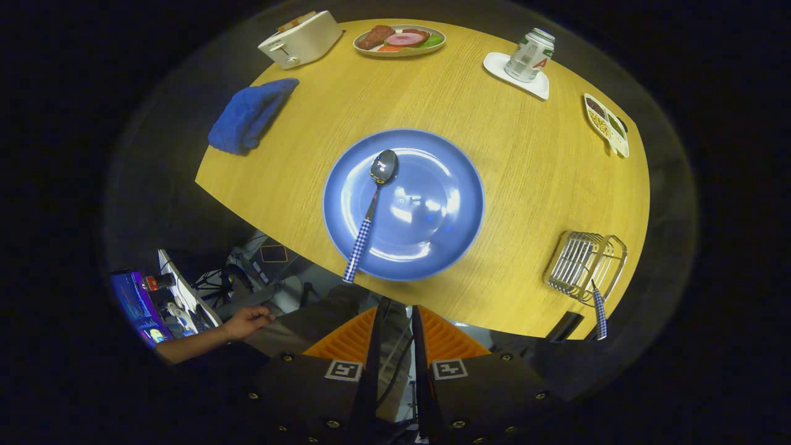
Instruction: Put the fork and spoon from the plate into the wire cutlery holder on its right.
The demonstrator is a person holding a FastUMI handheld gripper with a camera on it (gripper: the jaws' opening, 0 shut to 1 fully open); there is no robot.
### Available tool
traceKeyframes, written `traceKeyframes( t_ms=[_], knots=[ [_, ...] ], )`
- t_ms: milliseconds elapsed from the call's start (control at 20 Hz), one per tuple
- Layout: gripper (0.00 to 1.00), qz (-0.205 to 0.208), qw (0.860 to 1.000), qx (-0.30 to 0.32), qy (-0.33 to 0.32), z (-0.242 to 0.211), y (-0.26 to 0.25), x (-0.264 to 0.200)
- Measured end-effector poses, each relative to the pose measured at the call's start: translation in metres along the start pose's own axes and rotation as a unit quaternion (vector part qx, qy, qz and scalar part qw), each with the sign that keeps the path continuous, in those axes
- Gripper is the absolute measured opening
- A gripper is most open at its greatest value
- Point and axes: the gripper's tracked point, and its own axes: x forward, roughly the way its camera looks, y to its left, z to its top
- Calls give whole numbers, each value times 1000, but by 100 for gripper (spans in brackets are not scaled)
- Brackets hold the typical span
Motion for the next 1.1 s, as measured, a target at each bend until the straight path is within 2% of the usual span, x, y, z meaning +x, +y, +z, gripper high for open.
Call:
traceKeyframes(
  t_ms=[650, 1100],
  knots=[
    [27, 21, 999, 47, 10, 39, 42, 56],
    [27, 6, 998, 59, 35, 41, 33, 89]
  ],
)
